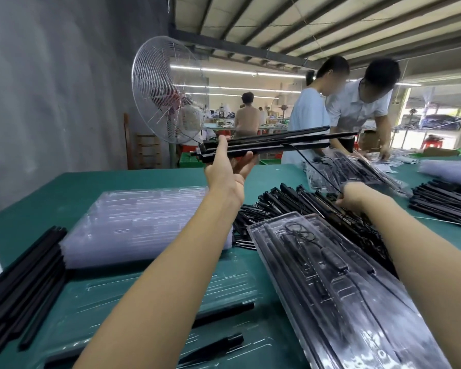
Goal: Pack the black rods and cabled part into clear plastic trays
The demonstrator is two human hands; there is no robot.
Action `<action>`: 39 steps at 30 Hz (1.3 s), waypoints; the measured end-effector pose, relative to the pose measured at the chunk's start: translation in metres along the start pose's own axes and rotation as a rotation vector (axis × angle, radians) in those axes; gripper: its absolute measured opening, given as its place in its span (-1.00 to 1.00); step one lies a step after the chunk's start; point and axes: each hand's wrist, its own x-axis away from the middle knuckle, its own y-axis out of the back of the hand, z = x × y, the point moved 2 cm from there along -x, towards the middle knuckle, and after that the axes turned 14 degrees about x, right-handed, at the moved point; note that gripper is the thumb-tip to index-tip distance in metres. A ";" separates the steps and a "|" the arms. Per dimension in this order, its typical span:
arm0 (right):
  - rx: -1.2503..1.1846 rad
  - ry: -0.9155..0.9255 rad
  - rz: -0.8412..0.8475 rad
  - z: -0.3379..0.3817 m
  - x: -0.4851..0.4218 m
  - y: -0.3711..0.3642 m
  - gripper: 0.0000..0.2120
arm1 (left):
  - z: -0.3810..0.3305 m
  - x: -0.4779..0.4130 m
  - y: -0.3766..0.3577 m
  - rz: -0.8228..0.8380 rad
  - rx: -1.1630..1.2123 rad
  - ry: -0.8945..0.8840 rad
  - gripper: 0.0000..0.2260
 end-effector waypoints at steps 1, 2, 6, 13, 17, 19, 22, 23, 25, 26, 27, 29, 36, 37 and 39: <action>0.066 -0.030 -0.049 -0.001 -0.001 -0.001 -0.64 | 0.002 0.000 0.007 -0.007 0.010 0.001 -0.56; 0.088 -0.054 -0.080 -0.003 -0.001 -0.003 -0.62 | 0.004 0.001 0.017 -0.023 0.016 0.000 -0.55; 0.159 -0.190 -0.190 -0.015 0.002 -0.009 -0.64 | 0.013 0.004 0.065 -0.064 -0.041 0.005 -0.71; 0.143 -0.358 -0.250 -0.021 -0.002 0.005 -0.53 | 0.050 0.034 0.128 -0.218 -0.242 0.029 -0.83; 0.207 -0.519 -0.145 -0.024 0.007 0.005 -0.61 | 0.069 0.045 0.139 -0.223 -0.182 0.142 -0.73; 0.290 -0.535 -0.103 -0.027 0.015 0.000 -0.62 | 0.073 0.047 0.141 -0.228 -0.191 0.135 -0.74; 0.358 -0.545 -0.079 -0.024 0.021 -0.007 -0.61 | 0.075 0.045 0.142 -0.251 -0.095 0.147 -0.79; 0.353 -0.492 -0.084 -0.021 0.020 -0.008 -0.60 | 0.075 0.044 0.144 -0.275 -0.045 0.162 -0.78; 0.313 -0.385 -0.125 -0.015 0.022 -0.003 -0.60 | 0.073 0.044 0.145 -0.309 0.058 0.212 -0.59; 0.299 -0.376 -0.141 -0.014 0.023 0.000 -0.61 | 0.071 0.045 0.146 -0.316 0.108 0.241 -0.47; 0.284 -0.365 -0.157 -0.013 0.023 0.003 -0.62 | 0.070 0.044 0.147 -0.317 0.144 0.262 -0.40; 0.170 -0.334 -0.158 -0.014 0.024 0.004 -0.72 | 0.068 0.044 0.148 -0.323 0.167 0.259 -0.34; -0.550 -0.267 -0.018 -0.017 0.021 0.013 -0.74 | 0.061 0.043 0.143 -0.320 0.242 0.219 -0.27; -0.553 -0.271 -0.065 -0.017 0.020 0.017 -0.78 | 0.060 0.044 0.142 -0.307 0.258 0.225 -0.28; -0.514 -0.293 -0.190 -0.016 0.018 0.026 -0.81 | 0.061 0.046 0.143 -0.296 0.280 0.218 -0.35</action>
